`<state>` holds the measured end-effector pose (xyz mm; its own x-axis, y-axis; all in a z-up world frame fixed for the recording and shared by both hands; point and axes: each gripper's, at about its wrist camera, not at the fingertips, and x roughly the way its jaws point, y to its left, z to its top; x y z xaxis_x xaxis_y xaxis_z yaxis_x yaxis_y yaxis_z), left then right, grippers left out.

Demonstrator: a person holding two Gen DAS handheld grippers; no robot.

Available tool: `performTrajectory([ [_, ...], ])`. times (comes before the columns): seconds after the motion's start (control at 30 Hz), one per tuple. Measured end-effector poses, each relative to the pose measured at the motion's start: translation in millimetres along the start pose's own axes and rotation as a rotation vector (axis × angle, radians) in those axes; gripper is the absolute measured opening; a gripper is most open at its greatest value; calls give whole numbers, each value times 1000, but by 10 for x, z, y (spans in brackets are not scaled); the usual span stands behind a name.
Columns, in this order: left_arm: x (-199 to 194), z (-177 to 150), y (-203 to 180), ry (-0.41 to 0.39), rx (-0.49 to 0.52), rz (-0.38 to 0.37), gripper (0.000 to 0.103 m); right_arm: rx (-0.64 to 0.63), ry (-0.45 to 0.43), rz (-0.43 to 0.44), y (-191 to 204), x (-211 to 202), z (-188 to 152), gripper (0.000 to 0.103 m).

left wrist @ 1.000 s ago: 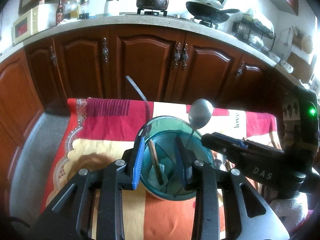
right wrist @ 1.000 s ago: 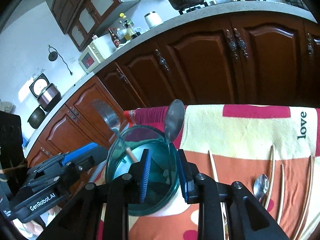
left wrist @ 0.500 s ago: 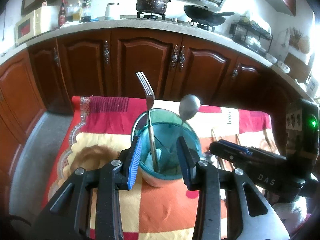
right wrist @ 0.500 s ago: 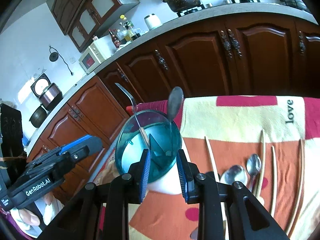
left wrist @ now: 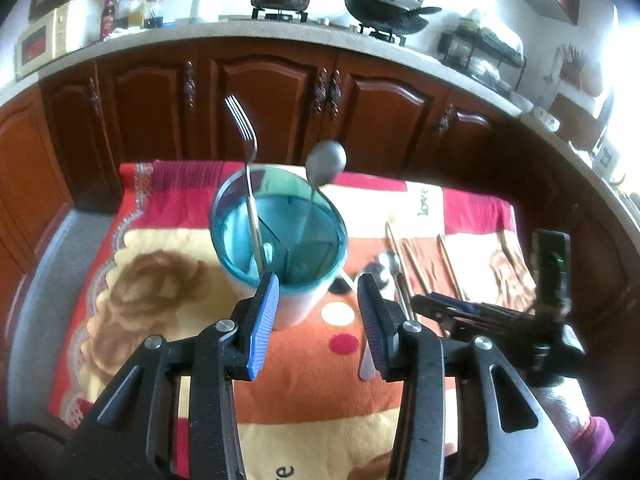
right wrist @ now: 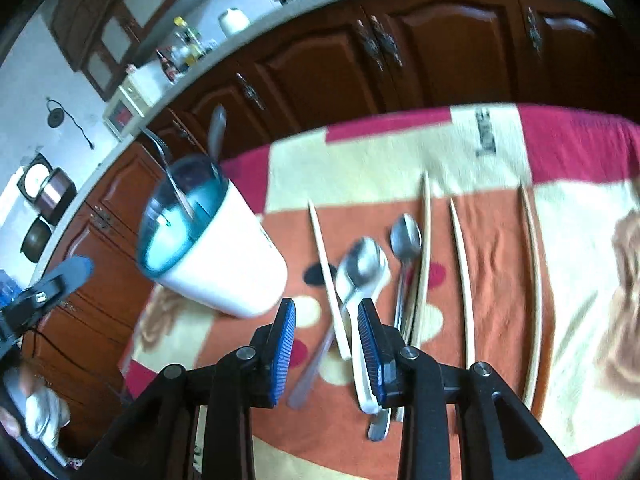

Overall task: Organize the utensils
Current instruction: 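Move the right tool back to the utensils and grasp a wooden chopstick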

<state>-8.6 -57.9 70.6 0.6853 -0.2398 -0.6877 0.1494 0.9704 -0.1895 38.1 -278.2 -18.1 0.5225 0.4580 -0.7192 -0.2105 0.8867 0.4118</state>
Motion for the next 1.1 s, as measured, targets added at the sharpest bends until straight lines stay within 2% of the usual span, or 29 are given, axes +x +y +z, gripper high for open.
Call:
performTrajectory([
  [0.1, 61, -86, -18, 33, -2, -3, 40, -17, 33, 7, 22, 163, -44, 30],
  [0.17, 101, -125, -28, 52, -3, -6, 40, -42, 47, -17, 65, 297, -45, 30],
  [0.37, 161, -170, -59, 72, 12, -9, 40, -112, 69, -204, 215, 694, 13, 30],
  [0.5, 218, -190, -83, 88, 19, -12, 40, -170, 68, -264, 244, 820, 8, 30],
  [0.57, 248, -198, -89, 98, 20, -15, 40, -165, 58, -293, 203, 809, 4, 16],
  [0.7, 308, -225, -138, 115, 26, -22, 40, -31, 39, -216, -34, 663, 12, 12],
  [0.73, 317, -235, -153, 118, 29, -25, 40, -4, 29, -208, -79, 614, 1, 5],
  [0.77, 328, -246, -177, 123, 34, -28, 40, 23, 9, -210, -131, 551, -13, 4],
  [0.93, 359, -277, -302, 139, 56, -48, 40, 152, -13, -157, -449, 336, -92, 4],
  [1.1, 391, -298, -431, 148, 73, -68, 40, 229, -34, -153, -705, 80, -198, 4],
])
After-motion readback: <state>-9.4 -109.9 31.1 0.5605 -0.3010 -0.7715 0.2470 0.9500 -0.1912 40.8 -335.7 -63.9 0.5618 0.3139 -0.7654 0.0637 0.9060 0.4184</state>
